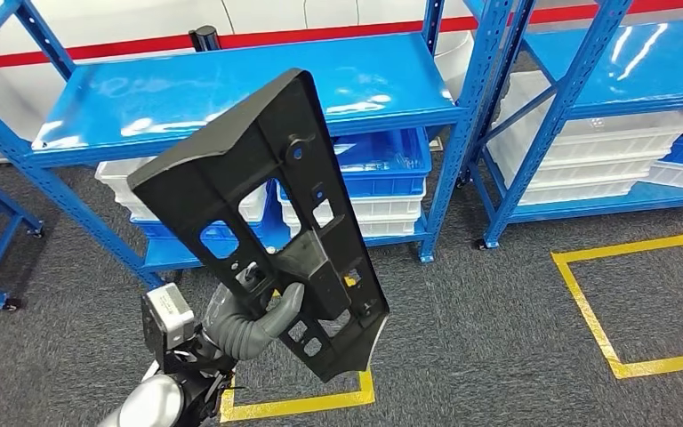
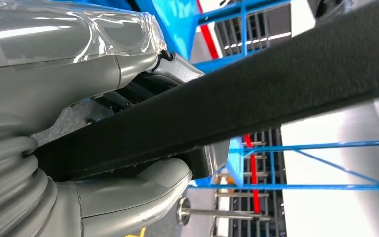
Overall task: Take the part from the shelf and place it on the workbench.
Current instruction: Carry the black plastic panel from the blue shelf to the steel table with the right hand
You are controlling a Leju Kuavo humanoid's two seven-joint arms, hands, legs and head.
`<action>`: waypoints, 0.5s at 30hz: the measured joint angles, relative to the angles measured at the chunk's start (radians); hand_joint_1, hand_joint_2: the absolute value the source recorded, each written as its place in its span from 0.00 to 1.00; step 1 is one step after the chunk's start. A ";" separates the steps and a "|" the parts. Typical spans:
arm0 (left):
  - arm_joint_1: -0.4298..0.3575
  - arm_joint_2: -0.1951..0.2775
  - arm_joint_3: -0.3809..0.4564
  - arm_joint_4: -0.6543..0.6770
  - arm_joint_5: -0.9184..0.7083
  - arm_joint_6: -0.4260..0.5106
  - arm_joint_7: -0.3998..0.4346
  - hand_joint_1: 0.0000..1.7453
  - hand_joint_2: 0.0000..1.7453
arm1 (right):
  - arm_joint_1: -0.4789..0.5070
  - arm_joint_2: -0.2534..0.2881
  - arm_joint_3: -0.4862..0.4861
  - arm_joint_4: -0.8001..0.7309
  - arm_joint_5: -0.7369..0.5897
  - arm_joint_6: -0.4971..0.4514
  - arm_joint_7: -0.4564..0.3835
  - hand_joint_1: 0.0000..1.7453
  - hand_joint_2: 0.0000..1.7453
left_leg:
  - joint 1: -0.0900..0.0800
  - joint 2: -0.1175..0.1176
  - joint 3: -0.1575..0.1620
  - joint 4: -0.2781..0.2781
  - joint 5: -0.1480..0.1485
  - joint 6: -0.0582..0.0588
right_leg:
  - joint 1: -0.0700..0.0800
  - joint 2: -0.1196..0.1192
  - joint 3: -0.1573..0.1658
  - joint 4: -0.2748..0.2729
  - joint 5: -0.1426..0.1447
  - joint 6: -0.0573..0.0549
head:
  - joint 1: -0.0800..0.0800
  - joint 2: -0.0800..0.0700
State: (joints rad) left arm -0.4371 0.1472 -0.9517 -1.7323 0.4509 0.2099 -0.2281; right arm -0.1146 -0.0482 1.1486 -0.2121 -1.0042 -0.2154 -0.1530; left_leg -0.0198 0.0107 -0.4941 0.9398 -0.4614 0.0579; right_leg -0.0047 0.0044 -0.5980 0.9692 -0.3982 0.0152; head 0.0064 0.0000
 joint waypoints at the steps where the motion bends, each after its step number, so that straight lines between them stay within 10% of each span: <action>1: 0.002 0.000 0.001 0.000 -0.003 0.000 -0.002 1.00 1.00 | 0.000 -0.002 0.000 0.000 -0.002 -0.002 -0.005 0.00 0.00 | 0.000 -0.001 -0.002 -0.005 0.007 0.004 | -0.001 -0.001 -0.001 -0.002 0.004 0.006 | 0.000 0.000; 4: 0.007 -0.005 0.003 0.000 -0.022 0.000 -0.006 1.00 1.00 | 0.000 -0.008 0.000 0.000 -0.024 -0.005 -0.011 0.00 0.00 | 0.008 0.003 -0.006 -0.024 0.033 0.011 | -0.001 -0.002 -0.025 0.049 -0.039 0.021 | 0.001 0.000; 7: 0.018 -0.011 0.003 0.000 -0.044 0.002 -0.009 1.00 1.00 | 0.002 -0.014 0.000 0.000 -0.034 -0.001 0.002 0.00 0.00 | 0.009 0.014 -0.021 -0.025 0.046 0.013 | -0.005 -0.002 -0.099 0.243 -0.151 0.033 | 0.002 0.000; 9: 0.028 -0.013 0.002 0.000 -0.061 0.010 -0.010 1.00 1.00 | 0.003 -0.021 0.000 0.000 -0.028 0.003 0.010 0.00 0.00 | 0.010 0.027 -0.030 -0.022 0.050 0.011 | -0.008 -0.002 -0.103 0.288 -0.163 0.039 | 0.003 0.000; 13: 0.038 -0.017 0.001 -0.003 -0.089 0.027 -0.010 1.00 1.00 | 0.001 -0.036 0.000 0.000 -0.022 0.002 0.010 0.00 0.00 | 0.011 0.053 -0.040 -0.002 0.046 -0.003 | -0.015 -0.038 0.046 0.044 -0.070 0.045 | 0.003 0.000; 15: 0.039 -0.017 0.003 -0.008 -0.101 0.032 -0.008 1.00 1.00 | 0.000 -0.040 0.000 0.000 -0.022 0.000 0.001 0.00 0.00 | 0.006 0.062 -0.047 0.009 0.043 -0.012 | -0.012 -0.046 0.060 0.005 -0.066 0.033 | 0.002 0.000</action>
State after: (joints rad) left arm -0.3983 0.1302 -0.9485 -1.7406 0.3501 0.2420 -0.2362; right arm -0.1141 -0.0883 1.1486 -0.2121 -1.0264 -0.2154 -0.1524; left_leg -0.0139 0.0723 -0.5412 0.9490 -0.4181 0.0462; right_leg -0.0165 -0.0411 -0.5383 0.9742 -0.4638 0.0481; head 0.0088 0.0000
